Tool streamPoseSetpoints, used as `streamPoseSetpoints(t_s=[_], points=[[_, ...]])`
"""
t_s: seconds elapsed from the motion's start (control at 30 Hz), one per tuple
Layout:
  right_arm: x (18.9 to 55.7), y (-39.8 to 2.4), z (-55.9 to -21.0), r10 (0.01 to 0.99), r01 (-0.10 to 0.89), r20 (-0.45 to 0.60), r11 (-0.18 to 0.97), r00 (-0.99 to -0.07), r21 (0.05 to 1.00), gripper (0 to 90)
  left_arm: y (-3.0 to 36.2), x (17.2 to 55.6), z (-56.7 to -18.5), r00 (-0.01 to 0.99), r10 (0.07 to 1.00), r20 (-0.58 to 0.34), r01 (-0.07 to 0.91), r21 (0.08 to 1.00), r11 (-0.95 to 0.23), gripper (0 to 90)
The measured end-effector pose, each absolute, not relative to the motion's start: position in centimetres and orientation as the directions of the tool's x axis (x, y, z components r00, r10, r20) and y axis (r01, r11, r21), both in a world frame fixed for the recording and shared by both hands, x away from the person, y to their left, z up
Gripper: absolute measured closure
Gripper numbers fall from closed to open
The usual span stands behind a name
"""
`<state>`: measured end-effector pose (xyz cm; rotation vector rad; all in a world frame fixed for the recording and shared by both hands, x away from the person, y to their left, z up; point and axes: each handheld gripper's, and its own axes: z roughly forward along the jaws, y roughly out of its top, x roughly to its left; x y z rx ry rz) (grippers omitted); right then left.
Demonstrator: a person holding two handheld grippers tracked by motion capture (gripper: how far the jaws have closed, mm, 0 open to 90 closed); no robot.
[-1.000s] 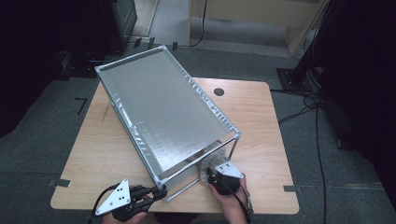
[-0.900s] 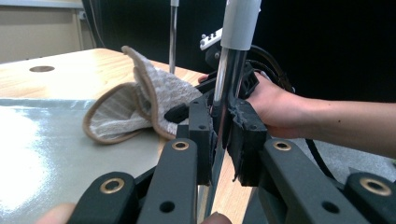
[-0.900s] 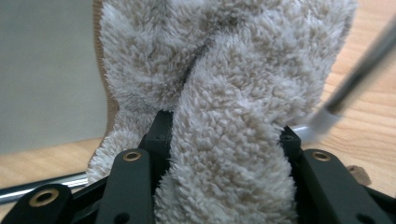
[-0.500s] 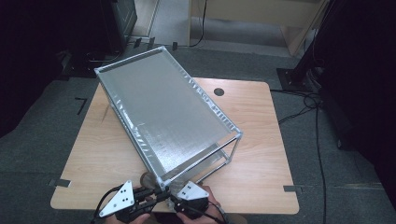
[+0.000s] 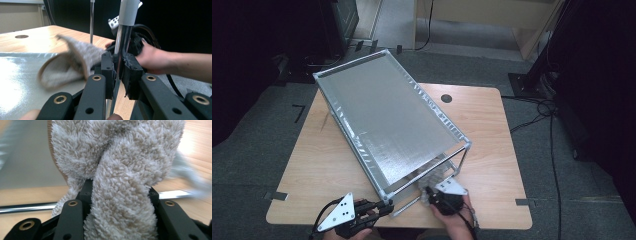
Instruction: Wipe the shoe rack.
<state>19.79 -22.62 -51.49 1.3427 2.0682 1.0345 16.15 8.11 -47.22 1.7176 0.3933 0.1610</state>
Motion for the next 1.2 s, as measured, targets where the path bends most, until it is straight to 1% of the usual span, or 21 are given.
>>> streamPoseSetpoints(t_s=[0.1, 0.3, 0.4, 0.43, 0.53, 0.57, 0.63, 0.73, 0.8, 0.87, 1.0, 1.07, 1.2], points=[[20.1, -25.8, -51.3, 0.947, 0.594, 0.026, 0.179, -0.32, 0.784, 58.0, 8.1, 16.2, -47.3, 0.932, 0.346, -0.112, 0.168, 0.976, -0.137, 80.4], [19.4, -31.0, -50.3, 0.98, 0.629, 0.067, 0.068, -0.189, 0.774, 60.1, 8.2, 16.2, -47.3, 0.931, 0.347, -0.115, 0.171, 0.976, -0.135, 80.4], [18.8, -32.4, -49.3, 0.989, 0.605, 0.059, 0.036, -0.136, 0.795, 60.8, 8.2, 16.2, -47.3, 0.931, 0.347, -0.114, 0.17, 0.976, -0.136, 80.4], [18.4, -33.1, -48.8, 0.993, 0.585, 0.062, 0.007, -0.098, 0.811, 61.0, 8.2, 16.2, -47.3, 0.931, 0.347, -0.114, 0.17, 0.976, -0.136, 80.4], [17.9, -34.6, -47.6, 0.993, 0.524, 0.119, -0.097, -0.01, 0.846, 60.9, 8.2, 16.1, -47.3, 0.929, 0.352, -0.116, 0.172, 0.976, -0.132, 80.3], [17.8, -34.9, -47.1, 0.989, 0.496, 0.148, -0.131, 0.005, 0.858, 60.9, 8.2, 16.1, -47.3, 0.928, 0.353, -0.116, 0.172, 0.977, -0.129, 80.3], [17.7, -34.9, -46.2, 0.988, 0.442, 0.157, -0.141, 0.001, 0.886, 60.9, 8.2, 16.1, -47.3, 0.929, 0.352, -0.116, 0.172, 0.976, -0.131, 80.4], [17.8, -34.0, -44.6, 0.993, 0.369, 0.116, -0.098, -0.027, 0.924, 60.8, 8.2, 16.1, -47.4, 0.929, 0.351, -0.116, 0.171, 0.977, -0.13, 80.3], [17.9, -33.5, -43.4, 0.993, 0.314, 0.107, -0.088, -0.044, 0.945, 60.8, 8.2, 16.1, -47.4, 0.929, 0.35, -0.118, 0.173, 0.977, -0.128, 80.3], [18.1, -32.9, -41.8, 0.992, 0.25, 0.112, -0.095, -0.053, 0.964, 60.8, 8.2, 16.1, -47.4, 0.929, 0.349, -0.12, 0.174, 0.977, -0.126, 80.3], [18.6, -31.6, -39.3, 0.99, 0.16, 0.124, -0.112, -0.069, 0.981, 60.8, 8.2, 16.2, -47.4, 0.931, 0.344, -0.126, 0.178, 0.976, -0.125, 80.3], [18.8, -30.7, -38.2, 0.987, 0.131, 0.136, -0.124, -0.088, 0.984, 60.8, 8.2, 16.2, -47.4, 0.931, 0.343, -0.126, 0.178, 0.976, -0.124, 80.2], [19.4, -28.4, -37.0, 0.981, 0.081, 0.095, -0.082, -0.167, 0.993, 60.5, 8.2, 16.2, -47.4, 0.931, 0.344, -0.126, 0.178, 0.976, -0.123, 80.3]])
